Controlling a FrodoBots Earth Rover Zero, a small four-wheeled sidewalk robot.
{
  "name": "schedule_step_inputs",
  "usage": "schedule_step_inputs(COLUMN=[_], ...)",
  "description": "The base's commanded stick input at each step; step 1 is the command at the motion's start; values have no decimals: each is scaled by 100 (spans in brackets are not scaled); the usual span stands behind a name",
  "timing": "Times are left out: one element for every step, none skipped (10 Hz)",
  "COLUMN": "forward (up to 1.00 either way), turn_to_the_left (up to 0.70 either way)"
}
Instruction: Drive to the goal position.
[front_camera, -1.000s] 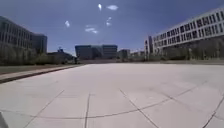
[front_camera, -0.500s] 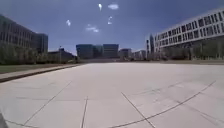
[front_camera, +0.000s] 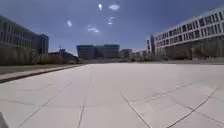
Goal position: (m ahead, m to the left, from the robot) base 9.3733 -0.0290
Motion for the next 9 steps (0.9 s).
schedule_step_inputs(forward=[50,50,50,50,50,50,50,50,50], turn_to_the_left=[0,0,0,0,0,0,0,0,0])
